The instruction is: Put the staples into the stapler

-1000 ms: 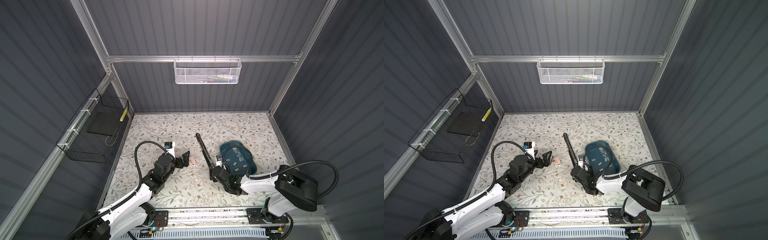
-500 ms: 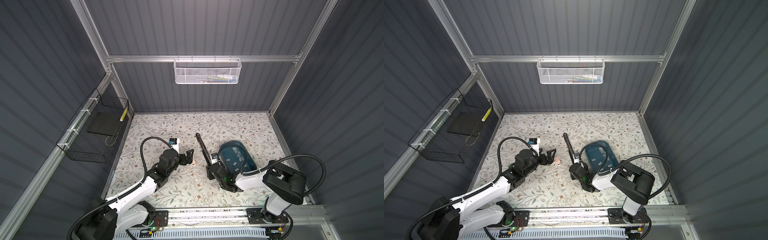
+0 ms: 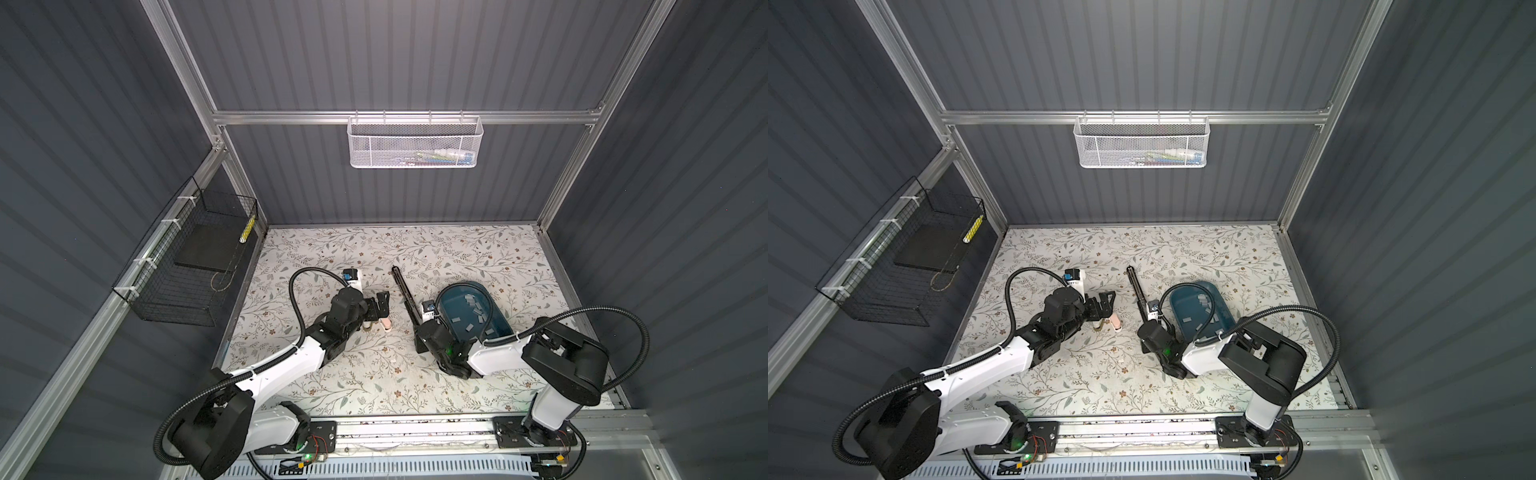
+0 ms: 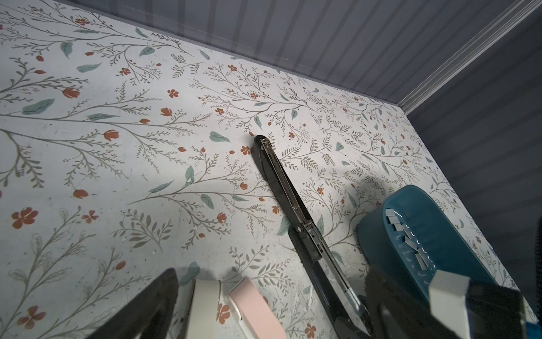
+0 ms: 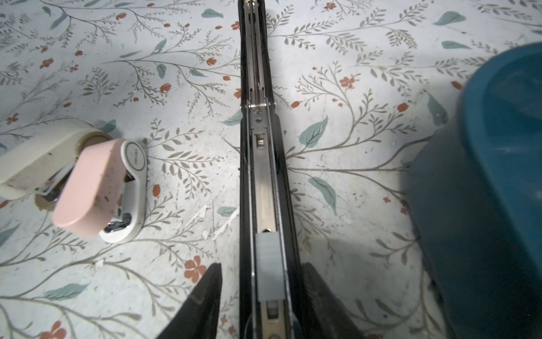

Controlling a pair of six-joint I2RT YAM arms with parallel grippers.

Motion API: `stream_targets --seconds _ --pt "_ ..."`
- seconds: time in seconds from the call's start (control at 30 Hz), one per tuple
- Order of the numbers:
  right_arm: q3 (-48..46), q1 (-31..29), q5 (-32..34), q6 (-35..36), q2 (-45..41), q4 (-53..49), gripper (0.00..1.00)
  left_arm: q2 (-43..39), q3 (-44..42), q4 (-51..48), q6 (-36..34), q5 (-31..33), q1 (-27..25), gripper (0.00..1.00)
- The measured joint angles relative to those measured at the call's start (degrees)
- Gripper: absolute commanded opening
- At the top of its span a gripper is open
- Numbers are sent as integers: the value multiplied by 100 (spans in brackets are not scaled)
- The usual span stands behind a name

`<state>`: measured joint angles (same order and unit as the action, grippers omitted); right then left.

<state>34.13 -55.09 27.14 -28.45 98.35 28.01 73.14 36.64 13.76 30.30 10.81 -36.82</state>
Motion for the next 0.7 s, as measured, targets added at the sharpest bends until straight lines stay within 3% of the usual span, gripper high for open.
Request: stream_targets --seconds 0.27,0.7 --pt "72 42 -59 -79 61 -44 23 723 549 -295 39 -129 0 100" --pt "-96 74 -490 -551 -343 -190 14 2236 1392 -472 271 -662 0 100"
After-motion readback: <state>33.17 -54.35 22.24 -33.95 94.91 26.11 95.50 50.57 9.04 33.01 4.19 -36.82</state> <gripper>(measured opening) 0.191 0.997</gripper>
